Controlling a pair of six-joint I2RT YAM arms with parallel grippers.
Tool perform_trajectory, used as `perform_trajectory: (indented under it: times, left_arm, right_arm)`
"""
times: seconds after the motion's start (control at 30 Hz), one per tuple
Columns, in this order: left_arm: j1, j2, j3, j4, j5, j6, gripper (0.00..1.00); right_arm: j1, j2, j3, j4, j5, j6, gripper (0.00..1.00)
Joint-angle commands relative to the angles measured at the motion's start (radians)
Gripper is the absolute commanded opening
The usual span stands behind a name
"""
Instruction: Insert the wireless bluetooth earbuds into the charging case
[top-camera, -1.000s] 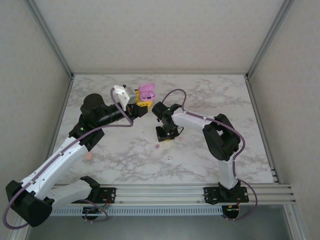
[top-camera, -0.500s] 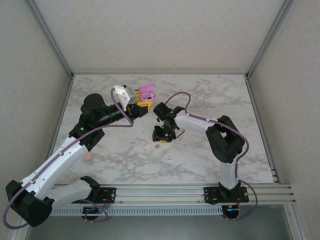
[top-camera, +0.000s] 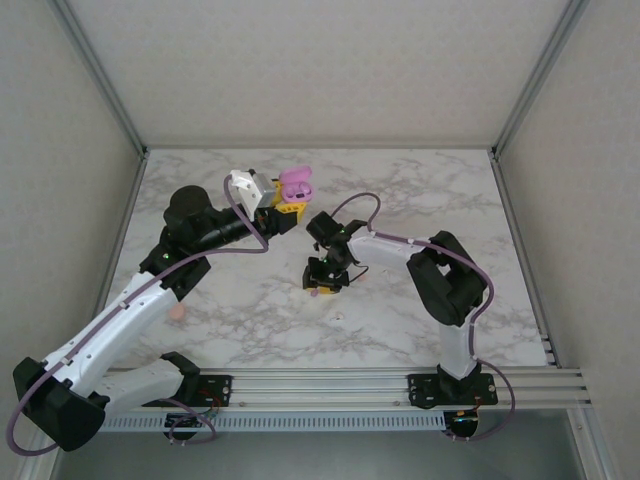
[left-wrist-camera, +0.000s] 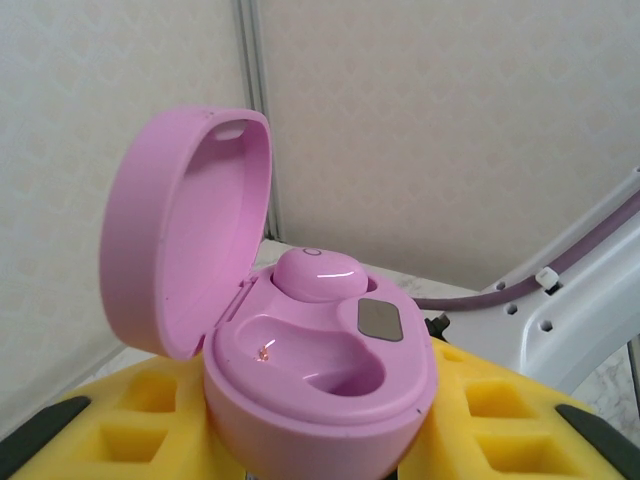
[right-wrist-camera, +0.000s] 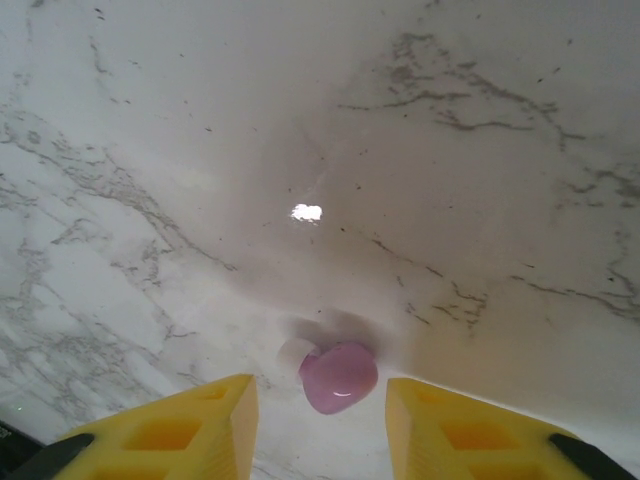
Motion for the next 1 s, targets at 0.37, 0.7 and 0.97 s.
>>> perform_trajectory:
  times: [0.37,0.7,0.97]
  left_arm:
    - [-0.009,0.001,0.04,0.005,0.003,0.017,0.29]
    - [-0.008,0.002,0.039,0.001,-0.001,0.021,0.29]
    - [-0.008,0.0,0.04,-0.005,-0.003,0.027,0.29]
  right_arm:
    - [0.027,0.044,0.034,0.016,-0.004,0.011,0.34]
    - [0.028,0.066,0.086,0.004,-0.003,-0.008,0.34]
    - [0.032,0.095,0.12,-0.012,-0.001,-0.013,0.35]
